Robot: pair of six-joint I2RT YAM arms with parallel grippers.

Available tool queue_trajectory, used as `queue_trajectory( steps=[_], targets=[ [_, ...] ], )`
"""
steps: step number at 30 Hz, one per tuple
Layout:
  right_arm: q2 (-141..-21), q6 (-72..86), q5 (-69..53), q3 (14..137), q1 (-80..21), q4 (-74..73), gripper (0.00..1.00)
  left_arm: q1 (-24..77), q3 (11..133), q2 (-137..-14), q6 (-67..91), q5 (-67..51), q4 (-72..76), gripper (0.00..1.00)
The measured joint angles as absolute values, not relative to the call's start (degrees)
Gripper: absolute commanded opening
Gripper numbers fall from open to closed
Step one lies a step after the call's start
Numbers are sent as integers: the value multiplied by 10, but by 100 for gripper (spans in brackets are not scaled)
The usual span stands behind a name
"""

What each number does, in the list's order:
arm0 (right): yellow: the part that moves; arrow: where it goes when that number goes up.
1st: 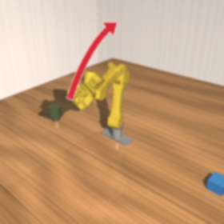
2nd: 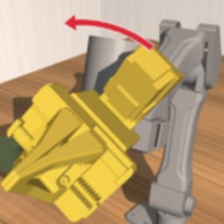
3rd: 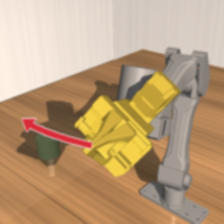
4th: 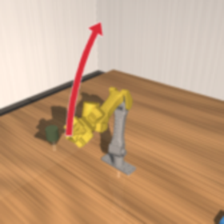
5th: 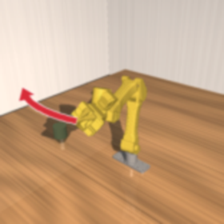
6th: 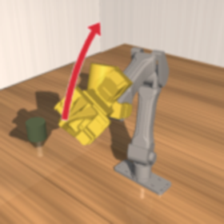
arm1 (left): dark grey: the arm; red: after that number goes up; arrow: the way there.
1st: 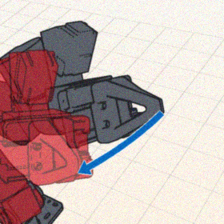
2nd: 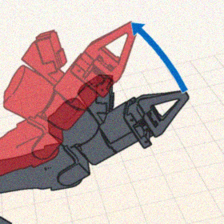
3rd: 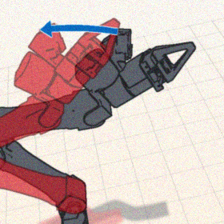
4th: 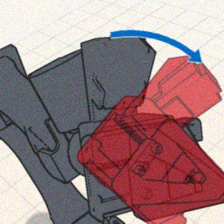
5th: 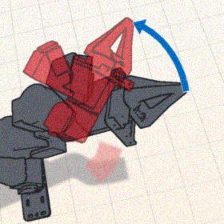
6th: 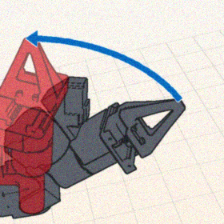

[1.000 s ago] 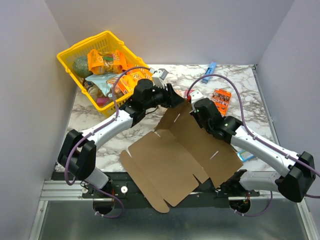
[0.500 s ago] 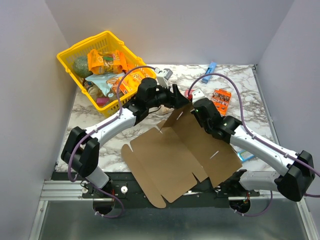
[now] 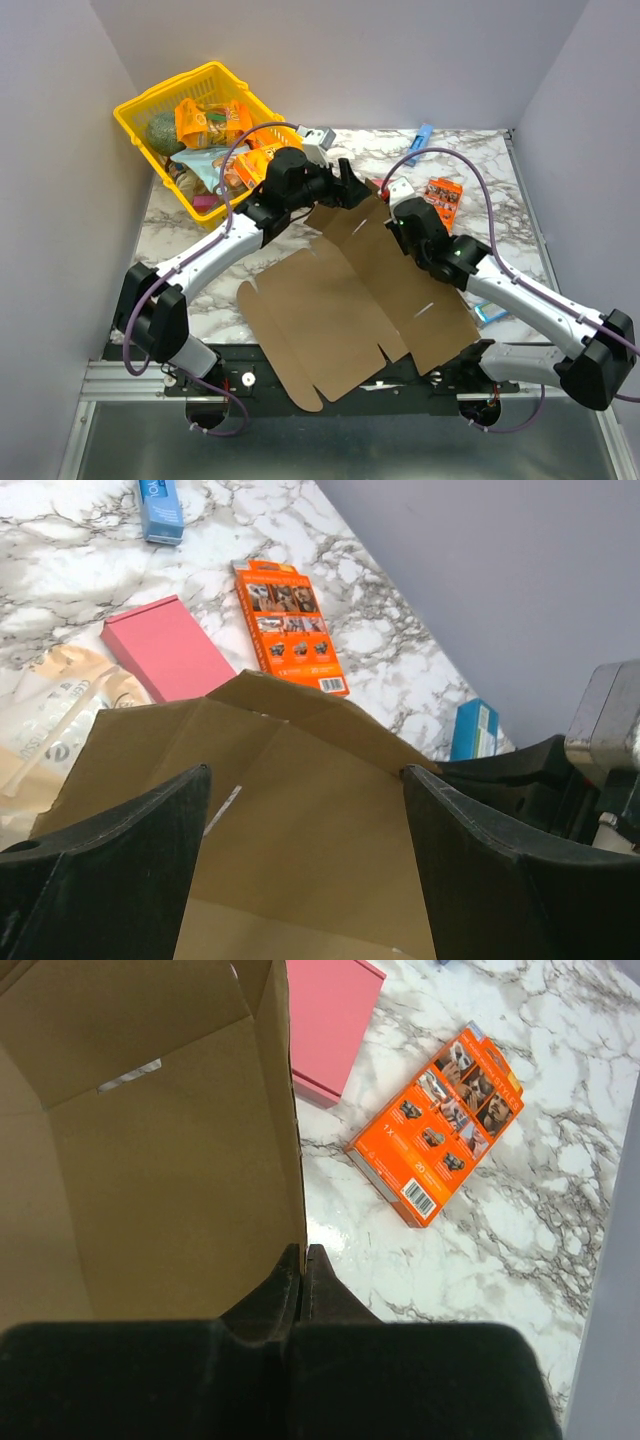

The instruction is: Fold the paper box

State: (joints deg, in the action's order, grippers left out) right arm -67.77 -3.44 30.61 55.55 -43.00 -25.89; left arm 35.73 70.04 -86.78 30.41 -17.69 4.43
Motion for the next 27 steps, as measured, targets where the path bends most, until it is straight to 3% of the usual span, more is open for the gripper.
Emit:
queue_trajectory(
  steps=[27],
  targets=[
    [-656, -35, 262, 532, -430, -236, 1, 357, 698, -958, 505, -126, 132, 89]
  ],
)
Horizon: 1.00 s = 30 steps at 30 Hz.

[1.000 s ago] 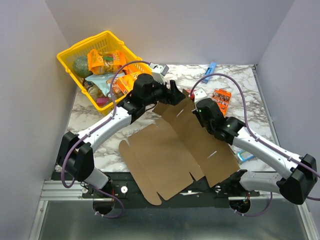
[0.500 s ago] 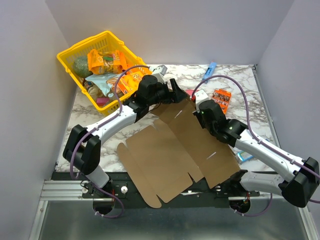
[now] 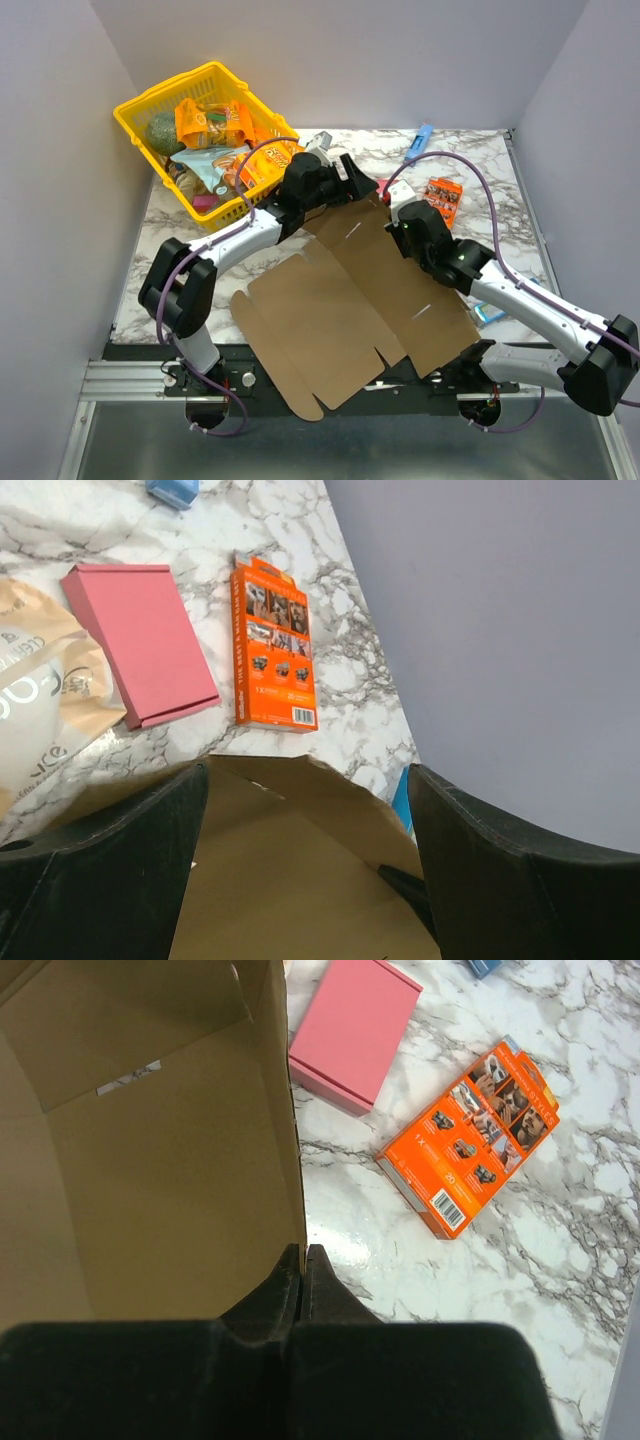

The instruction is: Fold the paper box

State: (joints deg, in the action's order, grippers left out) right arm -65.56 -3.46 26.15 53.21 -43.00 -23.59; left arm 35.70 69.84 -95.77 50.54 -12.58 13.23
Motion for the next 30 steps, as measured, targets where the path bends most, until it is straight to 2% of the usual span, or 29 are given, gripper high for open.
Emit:
queue_trajectory(
  steps=[15, 19, 22, 23, 26, 30],
  targets=[
    [-654, -35, 258, 523, -428, -232, 1, 357, 718, -996, 522, -127, 146, 89],
    [-648, -35, 254, 518, -428, -230, 1, 357, 725, -1012, 529, -135, 172, 86],
    [-641, -37, 248, 512, -427, -227, 1, 357, 729, -1021, 530, -140, 180, 78],
    [-639, -37, 247, 510, -427, -227, 1, 357, 731, -1022, 529, -140, 179, 71],
    [-635, -37, 246, 507, -427, -224, 1, 357, 738, -1022, 521, -139, 171, 62],
    [-632, -37, 246, 505, -427, -223, 1, 357, 740, -1022, 517, -137, 163, 58]
  ],
)
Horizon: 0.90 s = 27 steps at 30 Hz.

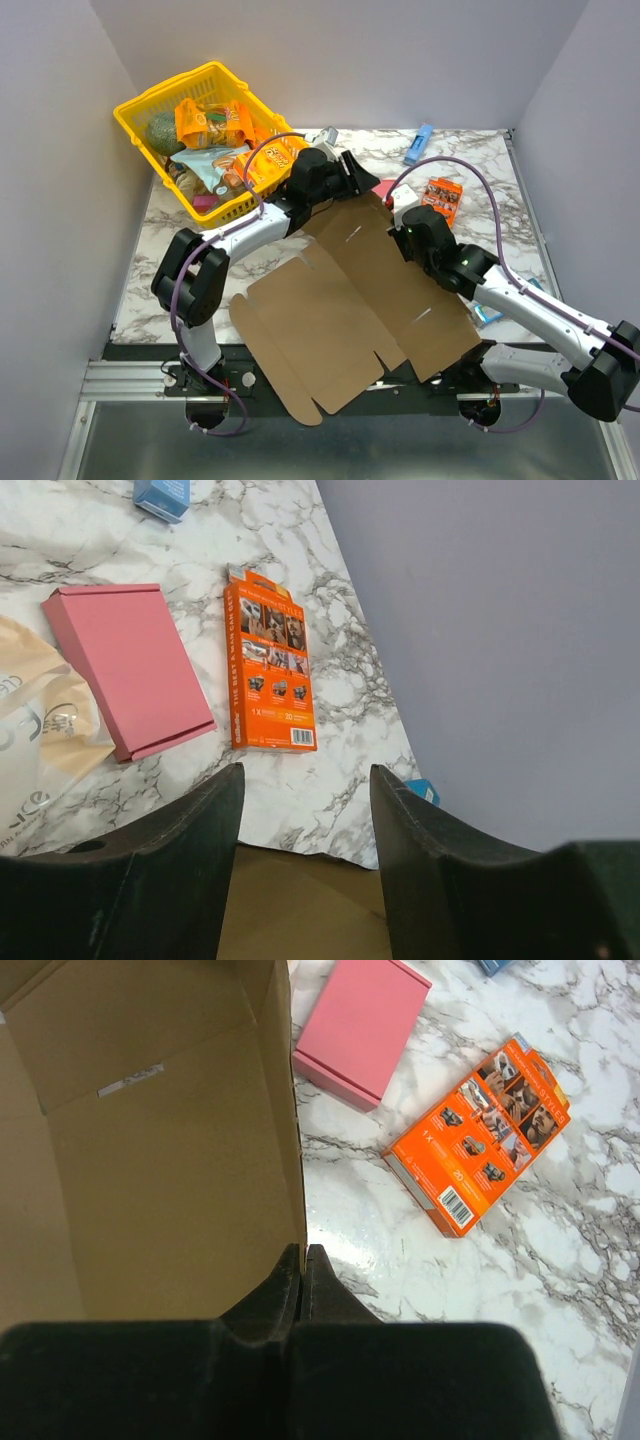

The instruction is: Fold the paper box

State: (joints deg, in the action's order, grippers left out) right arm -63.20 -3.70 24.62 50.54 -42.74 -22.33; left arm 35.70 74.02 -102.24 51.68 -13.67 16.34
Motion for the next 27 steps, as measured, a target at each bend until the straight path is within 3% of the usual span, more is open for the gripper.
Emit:
queue_trajectory(
  steps=[27],
  targets=[
    [-676, -27, 307, 508, -427, -219, 1, 385, 617, -950, 527, -153, 219, 54]
  ],
)
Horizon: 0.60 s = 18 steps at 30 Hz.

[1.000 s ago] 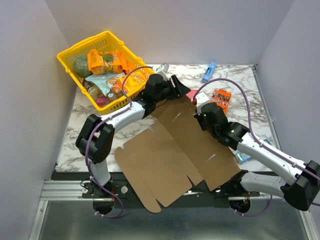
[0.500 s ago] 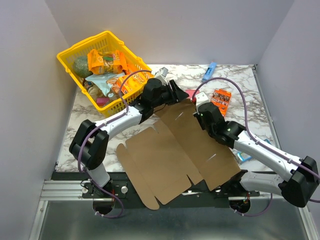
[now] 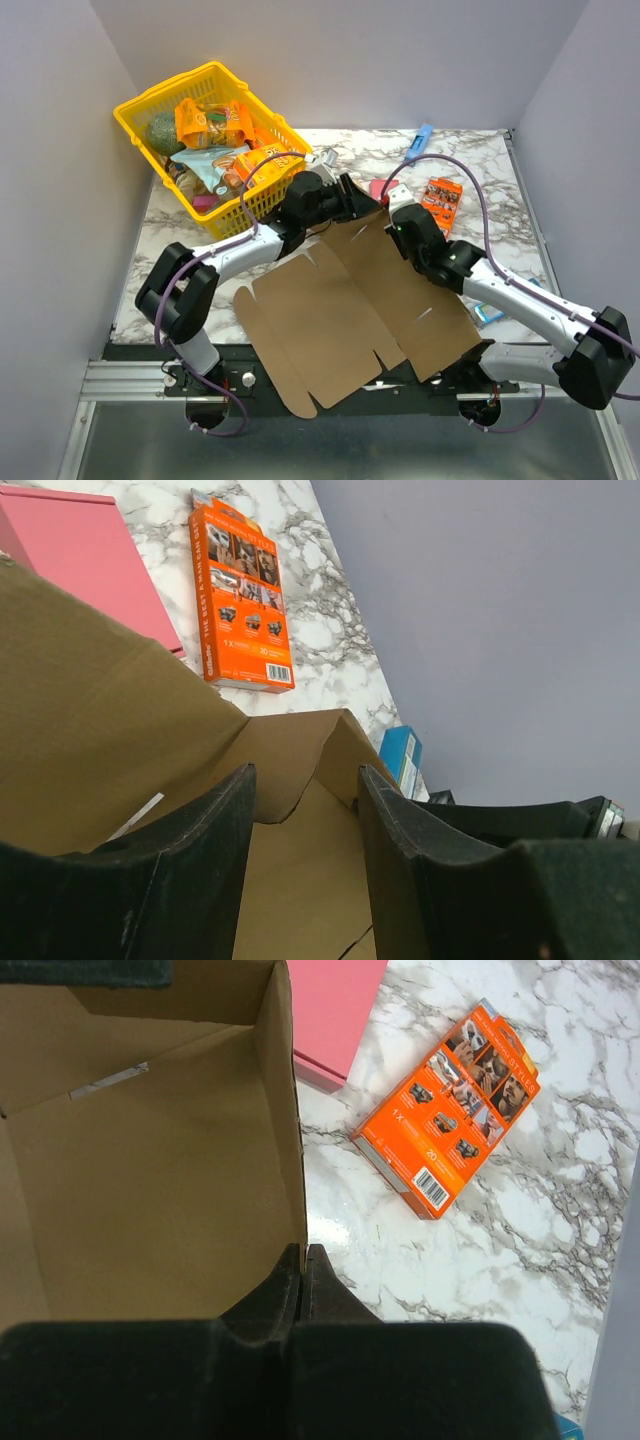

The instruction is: Fold the paper box

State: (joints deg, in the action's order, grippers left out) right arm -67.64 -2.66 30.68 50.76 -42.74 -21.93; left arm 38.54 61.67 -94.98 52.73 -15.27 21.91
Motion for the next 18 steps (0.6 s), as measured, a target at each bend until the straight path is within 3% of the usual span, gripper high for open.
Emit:
queue_trajectory(
  steps=[14, 18],
  targets=[
    [-743, -35, 320, 508, -428, -202, 1, 396, 582, -984, 525, -154, 246, 52],
    [-747, -35, 334, 508, -428, -200, 1, 396, 577, -985, 513, -149, 242, 74]
  ],
)
